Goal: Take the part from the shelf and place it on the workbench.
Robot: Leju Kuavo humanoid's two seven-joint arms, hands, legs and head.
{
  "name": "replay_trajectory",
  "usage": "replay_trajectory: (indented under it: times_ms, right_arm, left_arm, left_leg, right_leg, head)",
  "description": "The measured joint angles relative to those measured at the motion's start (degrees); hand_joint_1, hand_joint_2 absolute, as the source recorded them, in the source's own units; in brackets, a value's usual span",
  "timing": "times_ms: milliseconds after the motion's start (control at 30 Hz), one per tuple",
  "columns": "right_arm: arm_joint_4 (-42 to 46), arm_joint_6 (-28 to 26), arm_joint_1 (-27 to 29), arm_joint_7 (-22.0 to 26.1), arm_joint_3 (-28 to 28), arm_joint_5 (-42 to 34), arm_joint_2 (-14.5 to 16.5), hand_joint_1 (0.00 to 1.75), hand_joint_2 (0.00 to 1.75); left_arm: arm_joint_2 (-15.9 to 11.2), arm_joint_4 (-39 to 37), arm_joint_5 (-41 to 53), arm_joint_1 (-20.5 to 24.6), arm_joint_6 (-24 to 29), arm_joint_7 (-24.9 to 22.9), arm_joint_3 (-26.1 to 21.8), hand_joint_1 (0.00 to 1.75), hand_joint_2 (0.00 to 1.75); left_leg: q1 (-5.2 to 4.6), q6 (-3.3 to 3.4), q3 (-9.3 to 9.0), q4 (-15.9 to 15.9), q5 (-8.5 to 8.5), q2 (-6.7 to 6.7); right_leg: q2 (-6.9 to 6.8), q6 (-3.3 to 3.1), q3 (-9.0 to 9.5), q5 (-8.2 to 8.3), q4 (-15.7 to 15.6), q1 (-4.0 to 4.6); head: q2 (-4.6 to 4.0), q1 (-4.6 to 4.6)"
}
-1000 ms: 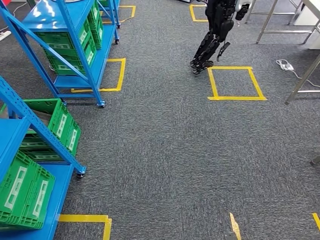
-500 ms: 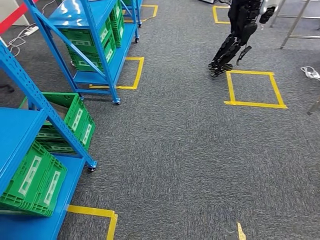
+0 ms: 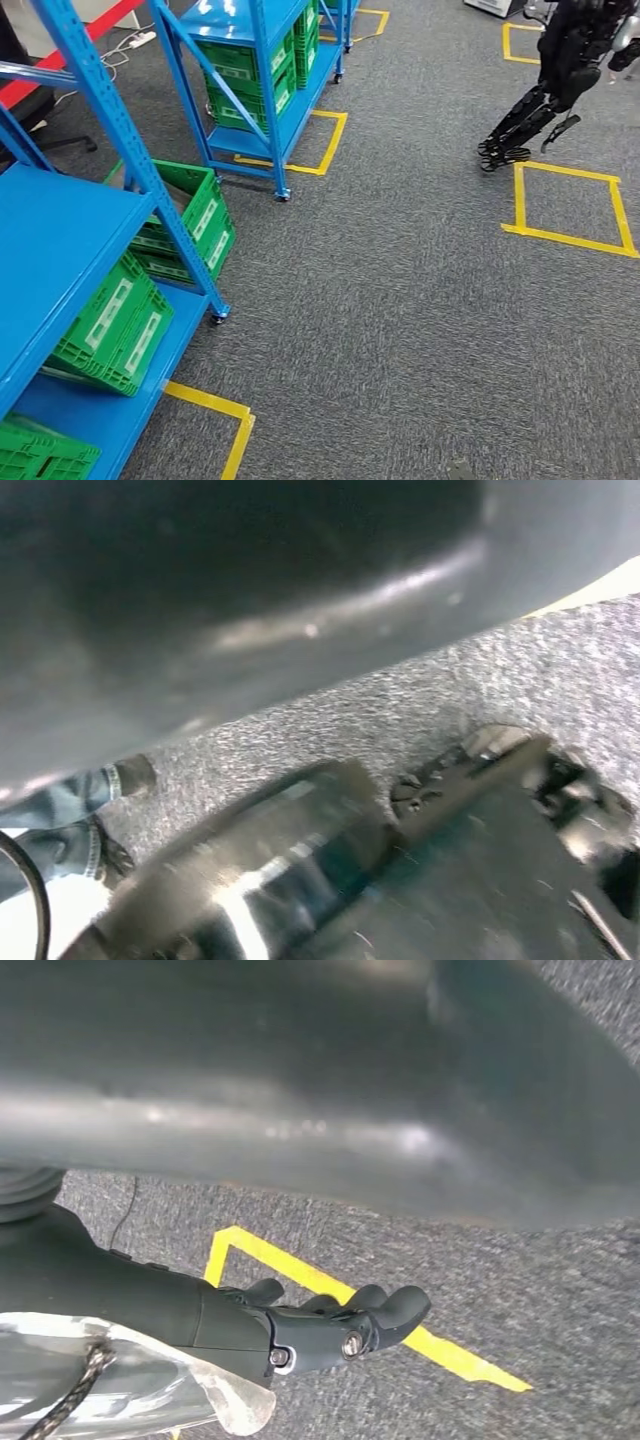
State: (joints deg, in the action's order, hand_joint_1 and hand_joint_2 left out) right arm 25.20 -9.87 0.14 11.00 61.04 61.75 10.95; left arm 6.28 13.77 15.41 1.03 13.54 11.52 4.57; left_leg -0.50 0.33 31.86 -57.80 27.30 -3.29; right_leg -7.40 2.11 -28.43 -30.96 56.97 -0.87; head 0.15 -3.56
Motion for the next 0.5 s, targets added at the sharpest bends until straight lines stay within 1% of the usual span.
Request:
replay_trajectory:
  times_ms: [33,67,100,133,167,200,233,267,300,333,367,400,433,467,500]
  right_arm:
    - [0.0,0.0,-0.1,0.0,-0.1,0.0,0.0,0.0,0.0]
    - [0.0,0.0,-0.2,0.1,-0.1,0.0,0.0,0.0,0.0]
    - [0.0,0.1,-0.1,0.2,-0.2,0.0,-0.1,0.0,0.0]
    - [0.0,0.2,-0.1,0.3,-0.2,0.0,-0.1,0.0,0.0]
    - [-0.1,0.2,0.1,0.3,-0.3,0.1,-0.2,0.0,0.0]
    - [-0.1,0.2,0.2,0.4,-0.3,0.2,-0.3,0.0,0.0]
    - [-0.2,0.2,0.3,0.4,-0.4,0.4,-0.3,0.0,0.0]
    - [-0.3,0.2,0.3,0.5,-0.5,0.6,-0.4,0.0,0.0]
    - [-0.4,0.3,0.3,0.6,-0.6,0.9,-0.6,0.0,0.0]
    - [-0.4,0.2,0.3,0.7,-0.7,0.9,-0.8,0.0,0.0]
    - [-0.5,0.2,0.3,0.8,-0.8,0.9,-0.9,0.0,0.0]
    - [-0.6,0.0,0.3,0.9,-0.9,0.8,-1.0,0.0,0.0]
    - [-0.8,-0.3,0.3,1.0,-0.9,0.8,-1.1,0.0,0.0]
    - [-0.8,-0.6,0.4,1.0,-0.9,0.7,-1.1,0.0,0.0]
    - [-0.9,-0.9,0.4,1.0,-0.9,0.7,-1.1,0.0,0.0]
  left_arm:
    - [0.0,0.0,0.0,-0.1,0.0,0.0,0.0,0.0,0.0]
    - [-0.1,0.0,0.0,-0.2,0.0,0.0,0.0,0.0,0.0]
    - [0.0,0.0,-0.1,-0.1,0.0,0.0,0.0,0.0,0.0]
    - [0.0,0.0,-0.1,0.0,0.0,0.0,0.0,0.0,0.0]
    - [0.1,0.0,-0.1,0.1,0.0,0.0,0.0,0.0,0.0]
    - [0.1,0.0,-0.1,0.2,0.0,0.0,0.0,0.0,0.0]
    - [0.2,0.0,-0.2,0.1,-0.1,0.0,0.0,0.0,0.0]
    - [0.2,0.0,-0.2,0.0,-0.1,0.0,0.0,0.0,0.0]
    - [0.2,0.0,-0.2,0.0,-0.1,0.0,0.0,0.0,0.0]
    - [0.2,0.0,-0.2,0.0,-0.1,0.0,0.0,0.0,0.0]
    - [0.2,0.0,-0.3,0.0,-0.1,0.0,0.0,0.0,0.0]
    - [0.2,0.0,-0.4,0.1,0.0,0.0,0.0,0.0,0.0]
    - [0.2,0.0,-0.5,0.1,0.0,0.0,0.0,0.0,0.0]
    - [0.2,0.0,-0.5,0.1,0.0,0.0,0.0,0.0,0.0]
    - [0.2,0.0,-0.5,0.0,0.0,0.0,0.0,0.0,0.0]
  left_leg:
    - [0.09,0.37,-0.09,0.2,-0.12,0.65]
    - [0.22,0.78,-0.2,0.5,-0.28,1.29]
    - [0.37,1.17,-0.33,0.8,-0.45,1.98]
    - [0.39,1.44,-0.31,0.8,-0.5,2.68]
    - [0.36,1.63,-0.27,0.8,-0.51,3.47]
    - [0.32,1.72,-0.29,0.8,-0.49,4.32]
    - [0.28,1.74,-0.35,0.8,-0.45,5.17]
    - [0.27,1.72,-0.44,0.7,-0.41,6.02]
    - [0.28,1.63,-0.55,0.6,-0.33,6.89]
    - [0.33,1.46,-0.58,0.5,-0.2,7.71]
    - [0.27,1.19,-0.46,0.1,-0.01,8.49]
    - [0.28,0.88,-0.2,-0.2,0.14,9.25]
    - [0.33,0.53,0.13,-0.5,0.22,9.96]
    - [0.43,0.17,0.44,-0.6,0.18,10.68]
    - [0.62,-0.18,0.66,-0.6,0.1,11.43]
  right_leg:
    - [0.57,0.3,0.01,-0.36,0.2,-0.11]
    - [1.96,0.54,-0.41,-1.17,1.3,-0.22]
    - [3.76,0.71,-1.52,-2.5,3.6,-0.32]
    - [5.66,0.79,-3.3,-4.2,7.1,-0.38]
    - [6.71,0.83,-5.44,-5.87,11.2,-0.37]
    - [7.12,0.86,-7.41,-6.87,14.7,-0.34]
    - [7.28,0.88,-8.67,-6.82,16.4,-0.32]
    - [7.36,0.88,-8.86,-5.58,15.9,-0.33]
    - [7.6,0.85,-8.04,-3.43,13.4,-0.38]
    - [8.63,0.82,-6.57,-1.13,9.5,-0.52]
    - [10.38,0.76,-5.08,0.42,5.9,-0.73]
    - [11.93,0.62,-3.85,1.17,3.3,-0.92]
    - [13.1,0.43,-3.15,1.19,1.9,-1.01]
    - [13.35,0.14,-2.84,0.86,1.7,-0.96]
    - [12.65,-0.24,-2.62,0.83,1.6,-0.91]
  head:
    - [0.0,-0.07]
    - [0.0,-0.17]
    - [0.0,-0.29]
    - [0.0,-0.43]
    - [0.0,-0.48]
    - [0.0,-0.5]
    - [0.0,-0.5]
    - [0.0,-0.49]
    - [0.0,-0.48]
    - [0.0,-0.5]
    - [0.0,-0.49]
    - [0.0,-0.46]
    - [0.0,-0.45]
    - [0.0,-0.42]
    - [0.0,-0.4]
